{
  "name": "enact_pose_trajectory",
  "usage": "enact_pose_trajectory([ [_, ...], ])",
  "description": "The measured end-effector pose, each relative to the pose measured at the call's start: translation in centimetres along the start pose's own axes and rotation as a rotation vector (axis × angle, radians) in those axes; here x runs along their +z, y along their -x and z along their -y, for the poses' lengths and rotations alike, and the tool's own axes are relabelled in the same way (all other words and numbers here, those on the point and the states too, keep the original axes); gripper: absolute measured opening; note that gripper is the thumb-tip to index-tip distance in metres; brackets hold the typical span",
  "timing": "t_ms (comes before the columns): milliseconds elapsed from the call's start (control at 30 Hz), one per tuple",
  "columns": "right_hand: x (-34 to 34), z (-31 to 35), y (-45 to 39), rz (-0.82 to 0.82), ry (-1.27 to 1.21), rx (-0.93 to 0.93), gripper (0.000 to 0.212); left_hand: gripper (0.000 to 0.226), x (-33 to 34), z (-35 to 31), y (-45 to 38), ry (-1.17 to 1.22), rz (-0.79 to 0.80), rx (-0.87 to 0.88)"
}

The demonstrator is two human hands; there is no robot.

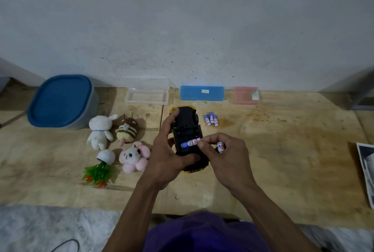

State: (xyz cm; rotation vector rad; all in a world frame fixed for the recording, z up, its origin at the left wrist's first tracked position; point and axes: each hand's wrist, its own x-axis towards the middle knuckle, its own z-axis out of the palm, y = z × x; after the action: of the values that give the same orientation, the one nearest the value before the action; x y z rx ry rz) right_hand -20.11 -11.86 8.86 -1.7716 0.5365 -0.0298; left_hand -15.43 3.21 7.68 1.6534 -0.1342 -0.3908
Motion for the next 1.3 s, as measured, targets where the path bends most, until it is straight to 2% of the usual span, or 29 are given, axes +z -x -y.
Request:
enact_pose_trajectory([
  [200,0.2,-0.4,-0.4,0.074,-0.009,-0.033,0.017,0.105,-0.2,0.5,0.3,0.020,0.007,-0.026],
  [433,0.3,-0.3,-0.5,0.159,0.150,-0.140,0.007,0.107,-0.6,1.0,0.7,0.061,0.028,-0.074],
  [700,0.9,-0.6,-0.8,0.091,0.065,-0.130,0.008,0.109,-0.8,1.1,0.8,0.067,0.035,-0.108],
  [767,0.7,-0.5,-1.2,0.104,-0.052,-0.060,0.007,0.110,-1.0,1.2,1.0,0.057,0.035,-0.115],
  [933,-1.2,0.7,-2.3,0.200,-0.721,0.386,0.017,0.110,-2.4,2.3,1.4,0.026,-0.005,-0.154],
  [1000,-1.5,0.9,-2.7,0.208,-0.870,0.495,0.021,0.111,-3.1,3.5,1.6,0.014,-0.017,-0.210],
  [1300,-0.4,-2.7,-2.9,0.065,-0.572,0.596,0.037,0.118,-2.7,9.8,0.0,-0.194,0.017,-0.338],
])
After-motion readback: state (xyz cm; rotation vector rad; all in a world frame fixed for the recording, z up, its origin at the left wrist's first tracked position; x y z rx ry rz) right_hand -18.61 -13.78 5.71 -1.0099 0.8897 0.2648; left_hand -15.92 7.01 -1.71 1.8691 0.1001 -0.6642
